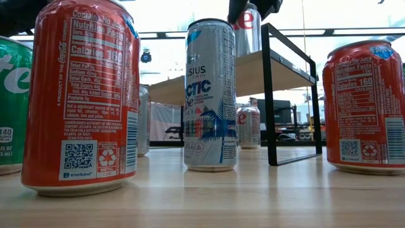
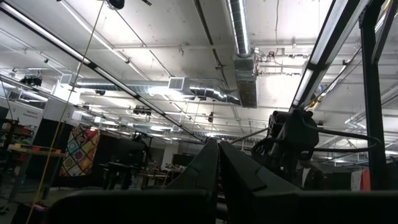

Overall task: Place canned beverage on shelf
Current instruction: Put the middle right silver soda can on the shelf

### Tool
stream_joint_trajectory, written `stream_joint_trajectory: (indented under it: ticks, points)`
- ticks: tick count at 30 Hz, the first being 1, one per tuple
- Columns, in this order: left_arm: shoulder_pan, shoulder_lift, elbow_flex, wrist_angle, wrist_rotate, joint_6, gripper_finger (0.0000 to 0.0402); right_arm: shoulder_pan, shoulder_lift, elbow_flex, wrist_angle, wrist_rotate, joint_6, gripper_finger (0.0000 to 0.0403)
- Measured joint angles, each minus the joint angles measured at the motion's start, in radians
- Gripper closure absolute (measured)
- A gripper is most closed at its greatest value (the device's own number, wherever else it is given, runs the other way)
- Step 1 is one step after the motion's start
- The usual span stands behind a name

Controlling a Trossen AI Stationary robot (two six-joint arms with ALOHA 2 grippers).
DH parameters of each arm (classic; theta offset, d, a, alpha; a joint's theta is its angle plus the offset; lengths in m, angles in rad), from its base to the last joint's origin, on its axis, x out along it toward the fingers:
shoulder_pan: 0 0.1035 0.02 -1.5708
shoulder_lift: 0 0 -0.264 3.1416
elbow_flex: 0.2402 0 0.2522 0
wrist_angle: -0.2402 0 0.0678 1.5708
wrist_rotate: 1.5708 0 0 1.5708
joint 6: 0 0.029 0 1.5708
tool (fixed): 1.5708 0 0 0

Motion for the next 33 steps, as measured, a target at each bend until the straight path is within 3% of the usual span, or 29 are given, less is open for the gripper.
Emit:
stream_joint_trajectory:
  ticks: [13, 22, 27, 33]
  points:
    - [0.000, 0.000, 0.000, 0.000, 0.000, 0.000, 0.0401, 0.000, -0.007, 0.054, 0.000, 0.008, -0.009, 0.0060]
    - [0.000, 0.000, 0.000, 0.000, 0.000, 0.000, 0.0401, 0.011, -0.019, 0.173, 0.006, 0.144, -0.097, 0.0071]
    - [0.000, 0.000, 0.000, 0.000, 0.000, 0.000, 0.0401, 0.082, -0.072, 0.161, 0.006, 0.233, -0.121, 0.0100]
    - [0.000, 0.000, 0.000, -0.001, 0.000, 0.000, 0.0401, 0.213, -0.156, 0.082, 0.005, 0.262, -0.080, 0.0177]
